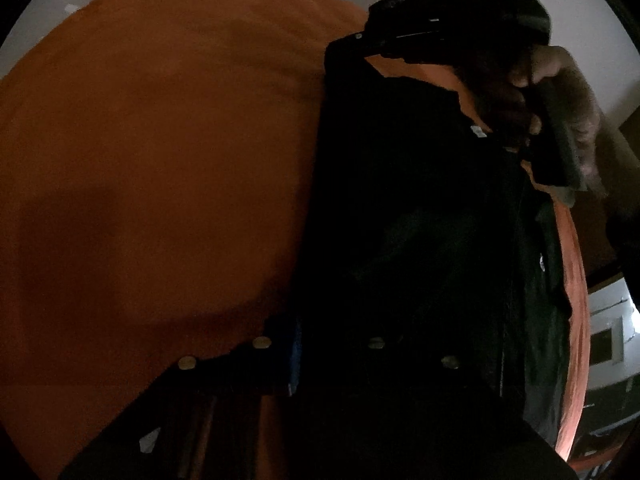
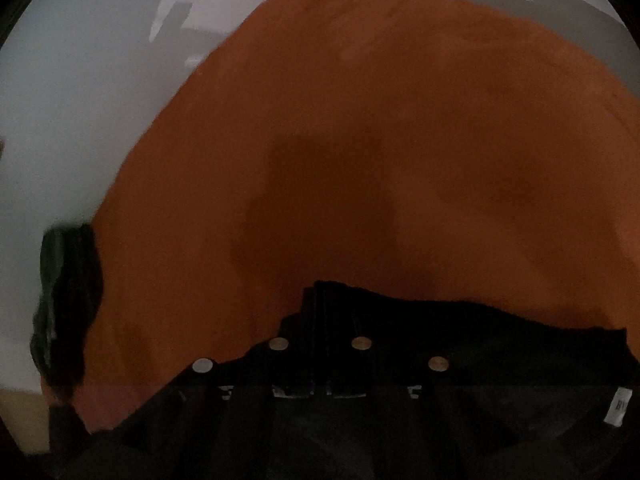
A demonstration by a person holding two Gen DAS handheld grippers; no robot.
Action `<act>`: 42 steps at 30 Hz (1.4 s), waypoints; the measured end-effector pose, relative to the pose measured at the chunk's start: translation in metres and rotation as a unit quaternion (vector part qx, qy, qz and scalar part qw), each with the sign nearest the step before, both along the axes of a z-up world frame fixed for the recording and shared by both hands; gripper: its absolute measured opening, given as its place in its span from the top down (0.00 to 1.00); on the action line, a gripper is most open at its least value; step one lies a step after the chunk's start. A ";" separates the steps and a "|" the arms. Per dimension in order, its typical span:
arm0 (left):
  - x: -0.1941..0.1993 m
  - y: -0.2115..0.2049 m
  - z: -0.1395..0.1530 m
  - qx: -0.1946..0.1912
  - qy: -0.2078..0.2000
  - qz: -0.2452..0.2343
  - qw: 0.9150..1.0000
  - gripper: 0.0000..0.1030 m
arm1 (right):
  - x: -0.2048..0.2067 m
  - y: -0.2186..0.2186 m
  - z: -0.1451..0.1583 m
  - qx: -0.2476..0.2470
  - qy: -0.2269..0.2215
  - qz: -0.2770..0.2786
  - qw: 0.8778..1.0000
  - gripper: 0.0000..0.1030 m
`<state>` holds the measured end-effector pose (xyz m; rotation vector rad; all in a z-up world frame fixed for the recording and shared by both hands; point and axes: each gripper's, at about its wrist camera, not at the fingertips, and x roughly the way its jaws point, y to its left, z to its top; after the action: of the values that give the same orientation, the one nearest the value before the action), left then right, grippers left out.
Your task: Fold clothes
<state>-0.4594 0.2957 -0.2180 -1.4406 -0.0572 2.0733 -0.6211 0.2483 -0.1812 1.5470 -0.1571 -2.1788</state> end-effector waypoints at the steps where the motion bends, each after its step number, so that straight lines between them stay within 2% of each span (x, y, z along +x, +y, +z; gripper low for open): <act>1: 0.002 0.000 0.000 -0.001 0.003 -0.003 1.000 0.86 | -0.001 -0.001 -0.001 0.002 0.004 0.000 1.000 0.98; 5: 0.005 -0.002 -0.004 -0.004 0.005 -0.008 1.000 0.85 | -0.002 -0.010 -0.009 0.025 0.009 0.011 1.000 0.98; 10: 0.000 -0.007 -0.001 0.011 -0.012 0.002 1.000 0.77 | 0.001 -0.008 -0.011 0.015 0.001 0.010 1.000 0.97; 11: -0.001 -0.009 0.001 0.012 -0.016 0.003 1.000 0.71 | 0.001 -0.001 -0.003 0.007 0.016 0.006 1.000 0.97; 12: 0.000 -0.013 0.005 0.013 -0.015 0.007 1.000 0.67 | 0.003 0.007 0.005 0.000 0.033 0.002 0.999 0.92; 14: 0.001 -0.021 0.014 0.010 -0.005 0.016 1.000 0.49 | 0.027 0.023 0.028 -0.015 0.090 -0.009 0.996 0.82; 16: 0.004 -0.029 0.026 0.002 0.019 0.021 1.000 0.46 | 0.052 0.034 0.045 -0.026 0.133 -0.009 0.991 0.79; 18: 0.006 -0.039 0.033 0.002 0.025 0.021 0.999 0.46 | 0.079 0.035 0.046 -0.038 0.142 0.009 0.989 0.79; 22: -0.010 -0.018 0.025 -0.003 0.022 0.029 0.999 0.46 | 0.124 0.019 0.021 -0.060 0.100 0.046 0.992 0.79; 23: -0.013 -0.015 0.024 -0.008 0.023 0.032 0.999 0.46 | 0.129 0.012 0.012 -0.056 0.088 0.053 0.993 0.80; 24: -0.016 -0.012 0.023 -0.013 0.025 0.036 0.999 0.46 | 0.133 0.005 0.003 -0.041 0.083 0.059 0.994 0.84; 25: -0.018 -0.008 0.018 -0.041 0.028 0.044 0.998 0.46 | 0.133 0.003 -0.002 -0.027 0.087 0.058 0.994 0.88; 26: -0.020 -0.004 0.013 -0.073 0.032 0.053 0.995 0.46 | 0.130 0.002 -0.008 -0.010 0.092 0.053 0.994 0.88; 28: -0.020 -0.002 0.005 -0.090 0.029 0.062 0.994 0.45 | 0.114 0.006 -0.020 0.021 0.100 0.003 0.995 0.90; 30: -0.015 -0.006 0.005 -0.091 0.035 0.064 0.993 0.43 | 0.093 0.021 -0.029 0.011 0.084 -0.041 0.996 0.92; 31: -0.012 -0.008 0.005 -0.095 0.036 0.061 0.993 0.43 | 0.081 0.029 -0.034 0.005 0.073 -0.059 0.996 0.99; 32: -0.009 -0.010 0.006 -0.099 0.038 0.060 0.993 0.43 | 0.073 0.036 -0.034 0.002 0.070 -0.073 0.995 1.00; 36: -0.001 -0.018 0.020 -0.108 0.033 0.064 0.992 0.43 | 0.078 0.079 -0.002 -0.040 0.074 -0.115 0.990 0.99; 42: 0.018 -0.017 0.054 -0.086 0.055 0.059 0.993 0.43 | 0.190 0.150 0.052 -0.081 0.134 -0.085 0.984 0.99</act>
<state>-0.4412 0.2788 -0.1638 -1.4494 0.0847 2.2982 -0.4310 0.3985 -0.1290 1.1757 -0.3807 -2.4150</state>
